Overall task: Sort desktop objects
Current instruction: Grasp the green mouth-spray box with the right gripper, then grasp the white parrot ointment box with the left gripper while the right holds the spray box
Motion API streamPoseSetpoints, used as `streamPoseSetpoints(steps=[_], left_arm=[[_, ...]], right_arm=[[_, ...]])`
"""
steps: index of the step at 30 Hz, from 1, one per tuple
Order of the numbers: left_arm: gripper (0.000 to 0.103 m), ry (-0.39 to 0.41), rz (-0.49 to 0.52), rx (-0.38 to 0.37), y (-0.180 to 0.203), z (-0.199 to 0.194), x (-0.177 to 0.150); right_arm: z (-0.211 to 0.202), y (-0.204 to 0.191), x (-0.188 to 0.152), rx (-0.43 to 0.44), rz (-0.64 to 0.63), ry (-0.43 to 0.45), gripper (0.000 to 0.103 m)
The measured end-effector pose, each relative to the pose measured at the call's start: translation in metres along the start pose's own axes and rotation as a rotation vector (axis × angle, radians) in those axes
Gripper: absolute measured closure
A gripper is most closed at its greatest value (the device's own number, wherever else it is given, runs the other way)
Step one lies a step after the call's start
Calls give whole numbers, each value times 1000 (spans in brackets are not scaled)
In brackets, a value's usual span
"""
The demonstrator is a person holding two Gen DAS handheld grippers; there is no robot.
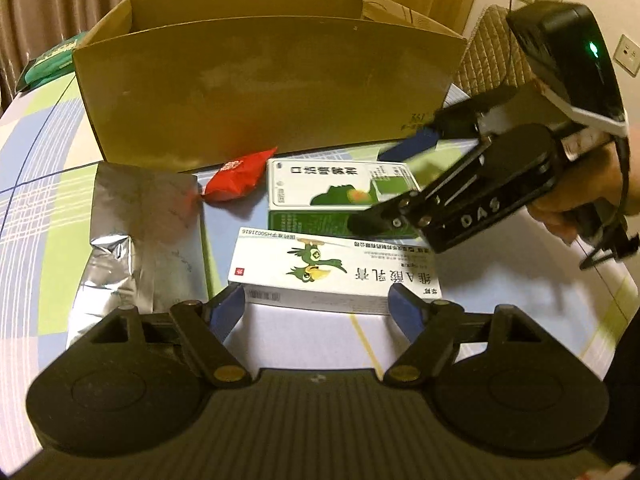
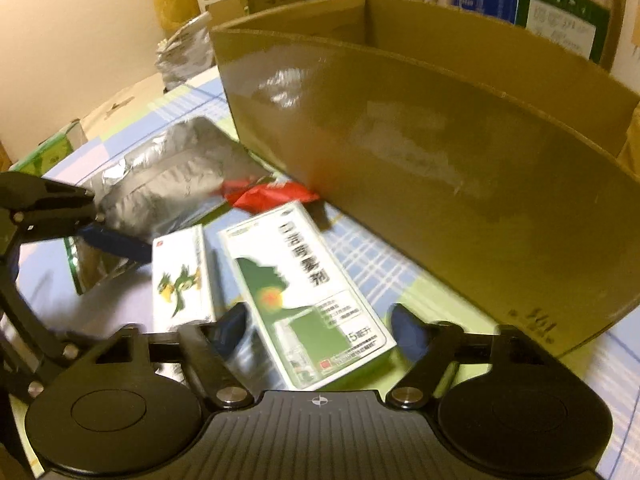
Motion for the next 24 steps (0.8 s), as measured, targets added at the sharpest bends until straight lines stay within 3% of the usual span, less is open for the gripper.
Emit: streamPoseSetpoints(steps=[4, 14, 19, 24], left_arm=[[28, 1, -18, 6, 0, 3, 0], [23, 2, -93, -6, -8, 0, 0], [22, -2, -138, -26, -8, -3, -3], [22, 3, -91, -3, 0, -3, -1]], right_arm=[[-12, 2, -7, -63, 52, -23, 50], [-43, -49, -38, -91, 55, -77, 50], [-56, -73, -48, -95, 142, -79, 50], [-67, -61, -54, -259, 185, -67, 51]])
Point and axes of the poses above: each gripper's, at about its wrist camera, not at the fingertips, and z roughly the way its jaws point, y to its right, x to its top, the point moved 6 cm from there along z, roughly the way its jaws point, and after that the axes turned 8 degrees about y, right-handed, at the moved point
